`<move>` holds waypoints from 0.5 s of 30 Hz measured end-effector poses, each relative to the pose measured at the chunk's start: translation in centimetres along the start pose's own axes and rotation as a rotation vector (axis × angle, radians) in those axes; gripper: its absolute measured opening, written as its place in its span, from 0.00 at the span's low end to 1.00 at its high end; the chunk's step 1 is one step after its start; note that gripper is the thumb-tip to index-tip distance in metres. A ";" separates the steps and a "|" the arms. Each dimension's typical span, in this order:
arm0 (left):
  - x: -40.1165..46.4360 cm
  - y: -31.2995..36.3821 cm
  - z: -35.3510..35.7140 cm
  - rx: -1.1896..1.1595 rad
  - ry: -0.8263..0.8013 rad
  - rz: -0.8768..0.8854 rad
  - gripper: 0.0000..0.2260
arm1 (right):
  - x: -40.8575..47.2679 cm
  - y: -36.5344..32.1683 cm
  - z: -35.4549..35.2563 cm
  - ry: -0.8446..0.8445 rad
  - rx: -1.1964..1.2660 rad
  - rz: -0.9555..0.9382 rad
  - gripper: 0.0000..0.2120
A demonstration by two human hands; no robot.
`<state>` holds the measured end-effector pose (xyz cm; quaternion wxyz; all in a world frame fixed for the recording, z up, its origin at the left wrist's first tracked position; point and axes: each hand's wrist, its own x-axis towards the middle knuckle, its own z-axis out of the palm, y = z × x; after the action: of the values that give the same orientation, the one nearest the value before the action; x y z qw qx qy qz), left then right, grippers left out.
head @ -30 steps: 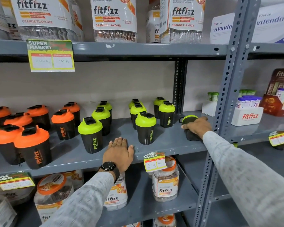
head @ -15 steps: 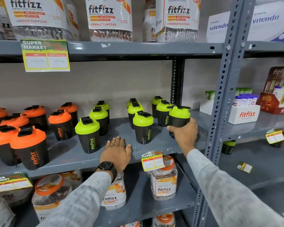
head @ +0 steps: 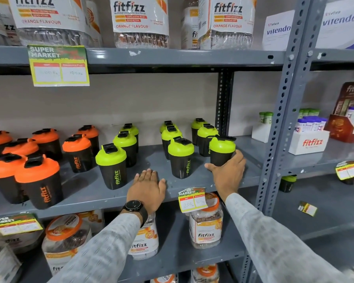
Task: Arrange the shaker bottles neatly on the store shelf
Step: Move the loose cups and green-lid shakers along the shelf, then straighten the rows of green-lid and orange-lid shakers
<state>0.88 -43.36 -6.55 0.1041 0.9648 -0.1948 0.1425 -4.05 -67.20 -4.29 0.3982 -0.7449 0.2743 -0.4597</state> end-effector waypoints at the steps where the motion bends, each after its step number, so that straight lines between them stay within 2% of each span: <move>1: 0.0 0.0 0.0 -0.007 0.001 0.000 0.29 | -0.2 0.2 -0.3 -0.023 0.018 0.000 0.56; 3: -0.3 0.0 -0.2 -0.024 0.012 -0.001 0.28 | -0.6 1.1 -1.0 -0.072 0.060 -0.025 0.56; 5: -0.7 0.2 -0.5 -0.104 0.085 -0.014 0.26 | -0.8 2.3 -2.0 -0.127 0.085 -0.075 0.50; 9: -2.1 3.4 -1.4 -0.583 0.389 -0.187 0.19 | -0.1 3.8 -3.6 -0.207 0.139 -0.082 0.39; 12: -2.3 8.3 -1.7 -0.897 0.454 -0.328 0.26 | 1.5 4.2 -4.0 -0.277 0.184 -0.037 0.40; 15: -1.3 12.4 -1.6 -0.960 0.476 -0.400 0.39 | 3.6 4.4 -3.9 -0.379 0.236 0.009 0.49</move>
<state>-5.68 -53.70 -3.68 0.5965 0.7689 -0.0224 0.2290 -6.18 -73.64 -5.31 0.5292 -0.7649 0.1423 -0.3386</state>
